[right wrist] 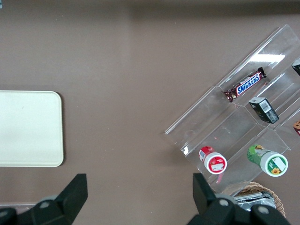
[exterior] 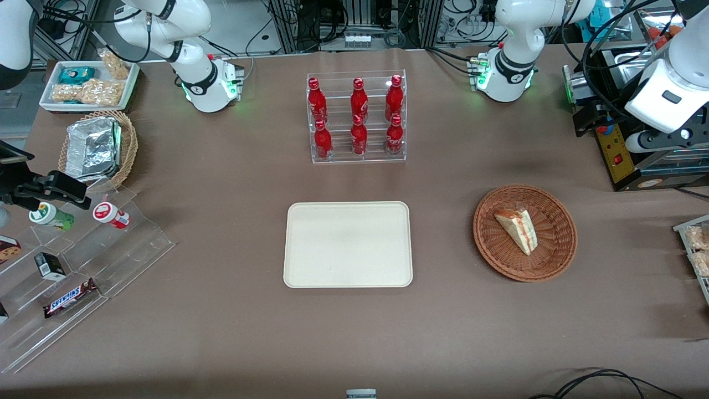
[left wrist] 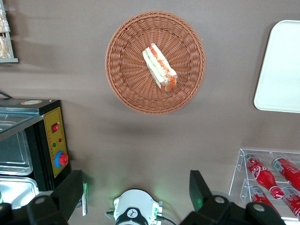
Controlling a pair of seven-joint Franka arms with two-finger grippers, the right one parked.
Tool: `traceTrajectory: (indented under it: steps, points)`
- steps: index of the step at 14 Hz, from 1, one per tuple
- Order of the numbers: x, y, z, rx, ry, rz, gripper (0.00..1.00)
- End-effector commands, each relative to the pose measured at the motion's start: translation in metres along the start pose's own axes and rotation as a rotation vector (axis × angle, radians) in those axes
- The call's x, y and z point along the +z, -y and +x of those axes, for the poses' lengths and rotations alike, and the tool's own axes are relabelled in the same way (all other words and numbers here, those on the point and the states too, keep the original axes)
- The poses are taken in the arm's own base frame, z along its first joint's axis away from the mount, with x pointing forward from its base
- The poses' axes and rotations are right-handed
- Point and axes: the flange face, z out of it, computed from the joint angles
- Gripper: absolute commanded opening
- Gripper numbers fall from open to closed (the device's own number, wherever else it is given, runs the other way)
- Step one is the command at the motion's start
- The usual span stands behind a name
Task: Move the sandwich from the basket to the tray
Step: 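Move the left gripper over the sandwich in the wicker basket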
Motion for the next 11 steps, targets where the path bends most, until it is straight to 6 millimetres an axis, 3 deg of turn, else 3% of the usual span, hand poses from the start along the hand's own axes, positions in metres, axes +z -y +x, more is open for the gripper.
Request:
traceTrajectory:
  steps: [1,6,9,11]
  points:
    - [-0.007,0.001,0.003,0.018,-0.012,-0.020,1.00]
    - [0.004,0.000,0.012,0.008,0.008,-0.018,1.00]
    - [0.036,0.000,0.032,0.004,0.079,-0.011,1.00]
    - [0.070,-0.004,0.054,-0.027,0.147,-0.009,1.00]
